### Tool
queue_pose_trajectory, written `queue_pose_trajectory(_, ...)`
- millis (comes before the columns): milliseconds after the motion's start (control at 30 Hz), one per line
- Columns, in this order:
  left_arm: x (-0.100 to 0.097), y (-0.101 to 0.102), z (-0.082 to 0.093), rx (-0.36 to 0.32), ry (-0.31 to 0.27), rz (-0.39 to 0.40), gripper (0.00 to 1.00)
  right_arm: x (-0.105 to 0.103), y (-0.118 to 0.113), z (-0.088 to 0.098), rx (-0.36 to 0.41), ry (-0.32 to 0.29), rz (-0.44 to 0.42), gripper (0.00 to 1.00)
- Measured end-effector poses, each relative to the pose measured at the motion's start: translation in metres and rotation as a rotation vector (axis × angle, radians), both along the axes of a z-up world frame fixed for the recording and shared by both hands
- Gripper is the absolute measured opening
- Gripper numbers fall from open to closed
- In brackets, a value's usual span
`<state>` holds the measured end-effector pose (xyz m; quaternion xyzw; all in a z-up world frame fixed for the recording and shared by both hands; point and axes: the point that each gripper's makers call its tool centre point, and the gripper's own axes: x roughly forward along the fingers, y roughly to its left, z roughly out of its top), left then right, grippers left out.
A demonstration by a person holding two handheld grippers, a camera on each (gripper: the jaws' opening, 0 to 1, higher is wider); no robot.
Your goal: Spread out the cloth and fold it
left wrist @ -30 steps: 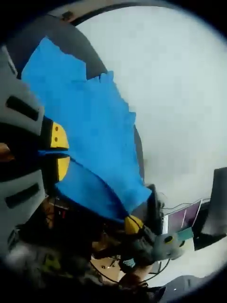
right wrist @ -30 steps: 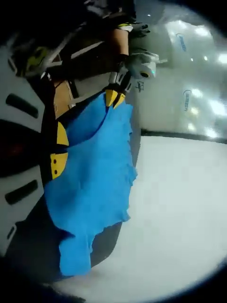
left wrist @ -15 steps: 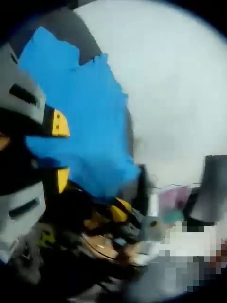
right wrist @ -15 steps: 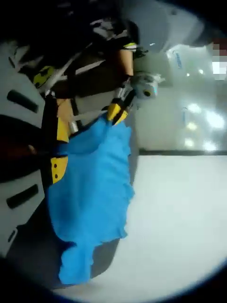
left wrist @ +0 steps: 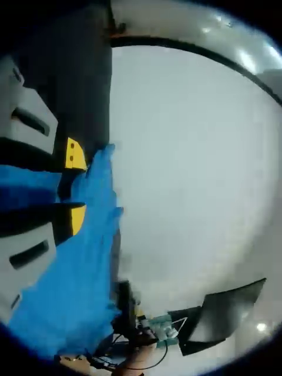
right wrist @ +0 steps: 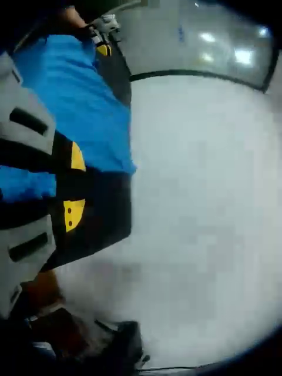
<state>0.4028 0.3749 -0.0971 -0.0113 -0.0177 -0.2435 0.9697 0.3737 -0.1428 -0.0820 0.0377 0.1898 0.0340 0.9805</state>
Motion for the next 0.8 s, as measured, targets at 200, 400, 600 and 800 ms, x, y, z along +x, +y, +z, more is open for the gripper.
queue_pose_trajectory(200,-0.006,0.004,0.014,-0.106,-0.016,-0.027,0.23,-0.015,-0.003,-0.067,-0.202,0.302,0.072,0.06)
queue_pose_trajectory(400,-0.012,0.002,0.02,-0.115,-0.054,-0.044,0.23,-0.047,-0.013,-0.074,-0.37,0.37,0.115,0.05)
queue_pose_trajectory(600,-0.01,-0.001,0.02,-0.102,-0.051,-0.046,0.23,-0.012,0.0,-0.04,-0.196,0.173,0.12,0.08)
queue_pose_trajectory(800,-0.013,0.001,0.021,-0.098,-0.062,-0.032,0.23,0.005,0.01,-0.079,-0.158,0.241,0.133,0.15)
